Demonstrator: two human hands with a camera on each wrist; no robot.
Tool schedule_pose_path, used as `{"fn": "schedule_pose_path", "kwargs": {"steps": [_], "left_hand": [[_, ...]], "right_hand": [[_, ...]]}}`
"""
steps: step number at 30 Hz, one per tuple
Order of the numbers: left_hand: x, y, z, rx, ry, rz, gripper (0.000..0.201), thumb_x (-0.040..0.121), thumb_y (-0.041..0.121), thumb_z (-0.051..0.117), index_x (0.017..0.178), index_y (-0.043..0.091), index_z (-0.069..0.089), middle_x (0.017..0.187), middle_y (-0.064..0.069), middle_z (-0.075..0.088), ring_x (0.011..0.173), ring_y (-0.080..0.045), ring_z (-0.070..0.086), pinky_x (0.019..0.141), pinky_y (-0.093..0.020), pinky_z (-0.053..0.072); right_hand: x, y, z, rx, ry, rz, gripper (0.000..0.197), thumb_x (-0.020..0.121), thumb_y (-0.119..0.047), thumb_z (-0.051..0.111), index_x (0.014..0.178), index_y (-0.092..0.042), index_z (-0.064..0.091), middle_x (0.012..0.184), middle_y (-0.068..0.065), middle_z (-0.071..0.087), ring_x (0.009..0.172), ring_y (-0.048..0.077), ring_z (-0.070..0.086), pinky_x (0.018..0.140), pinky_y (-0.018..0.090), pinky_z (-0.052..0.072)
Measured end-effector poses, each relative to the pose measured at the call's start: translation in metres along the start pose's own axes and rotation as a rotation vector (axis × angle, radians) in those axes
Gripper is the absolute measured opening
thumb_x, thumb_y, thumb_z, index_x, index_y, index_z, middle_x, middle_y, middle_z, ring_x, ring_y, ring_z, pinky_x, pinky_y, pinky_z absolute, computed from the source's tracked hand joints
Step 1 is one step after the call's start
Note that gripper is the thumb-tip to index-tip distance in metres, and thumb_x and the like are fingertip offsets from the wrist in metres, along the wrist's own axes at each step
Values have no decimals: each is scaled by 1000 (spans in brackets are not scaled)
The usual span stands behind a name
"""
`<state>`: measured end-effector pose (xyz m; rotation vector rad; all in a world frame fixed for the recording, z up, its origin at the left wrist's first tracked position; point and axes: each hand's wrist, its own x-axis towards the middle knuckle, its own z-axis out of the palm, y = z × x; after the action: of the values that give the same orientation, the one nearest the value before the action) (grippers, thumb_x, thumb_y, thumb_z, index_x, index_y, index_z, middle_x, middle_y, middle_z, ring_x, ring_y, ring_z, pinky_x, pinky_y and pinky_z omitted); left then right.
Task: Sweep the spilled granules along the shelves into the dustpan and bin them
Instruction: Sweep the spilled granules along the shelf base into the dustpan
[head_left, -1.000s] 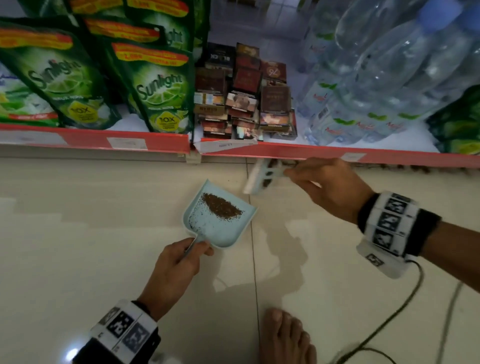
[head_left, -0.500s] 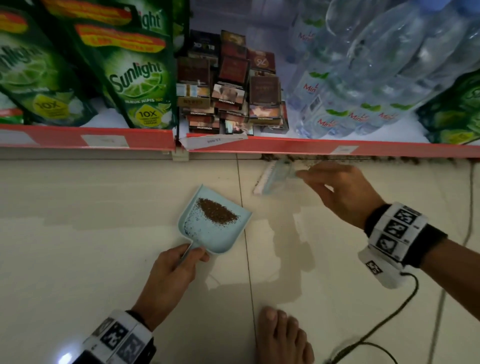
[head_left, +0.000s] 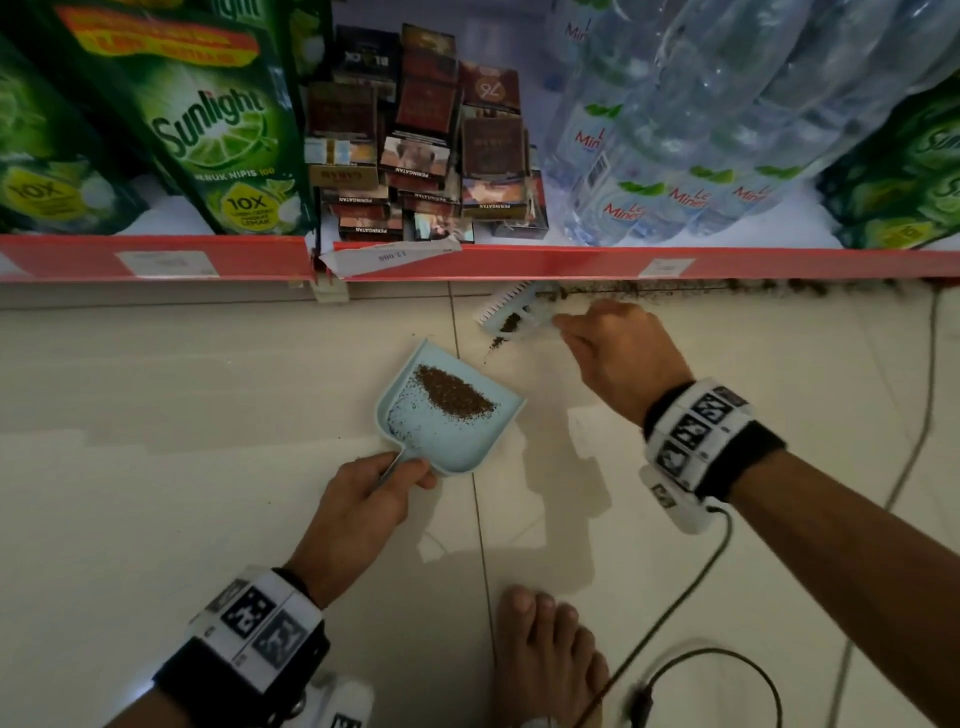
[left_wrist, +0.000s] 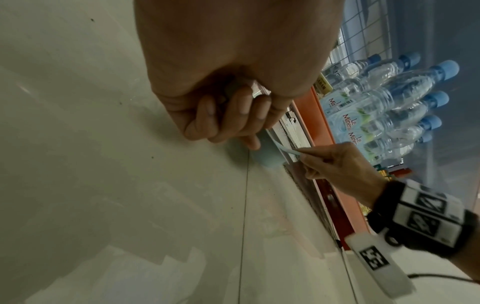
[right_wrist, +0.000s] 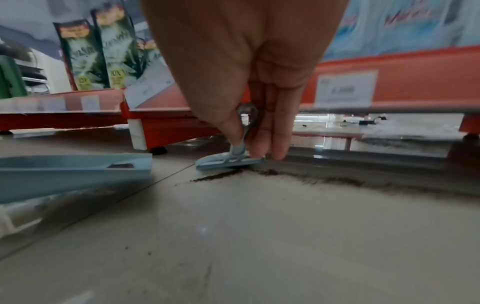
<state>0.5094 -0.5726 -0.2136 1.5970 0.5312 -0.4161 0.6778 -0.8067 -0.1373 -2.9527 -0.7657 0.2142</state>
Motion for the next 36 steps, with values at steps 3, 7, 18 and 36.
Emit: {"fn": "schedule_pose_path", "kwargs": {"steps": [3, 7, 18, 36], "left_hand": [[1, 0, -1, -34, 19, -23, 32, 98, 27, 58, 74, 11, 71, 43, 10, 38, 37, -4, 33, 38, -13, 28], [2, 4, 1, -40, 32, -33, 32, 98, 27, 57, 76, 8, 71, 42, 10, 38, 35, -2, 33, 37, -11, 27], [0, -3, -15, 20, 97, 0, 32, 97, 28, 59, 73, 11, 71, 44, 8, 39, 38, -5, 34, 42, -15, 29], [-5, -8, -15, 40, 81, 11, 34, 97, 29, 59, 69, 14, 72, 44, 7, 39, 38, -6, 33, 39, -14, 29]], "right_hand": [[-16, 16, -17, 105, 114, -52, 20, 96, -16, 57, 104, -13, 75, 80, 13, 67, 73, 36, 65, 66, 43, 54], [-5, -1, -13, 309, 272, -127, 17, 94, -13, 65, 104, -8, 78, 98, 9, 77, 86, 27, 72, 81, 40, 57], [-8, 18, 1, 159, -15, -159, 26, 96, -11, 57, 117, -15, 72, 96, 15, 69, 84, 37, 67, 74, 46, 54], [-14, 23, -7, 152, -14, -231, 26, 97, -8, 57, 118, -12, 72, 101, 15, 69, 89, 36, 67, 79, 46, 55]]}}
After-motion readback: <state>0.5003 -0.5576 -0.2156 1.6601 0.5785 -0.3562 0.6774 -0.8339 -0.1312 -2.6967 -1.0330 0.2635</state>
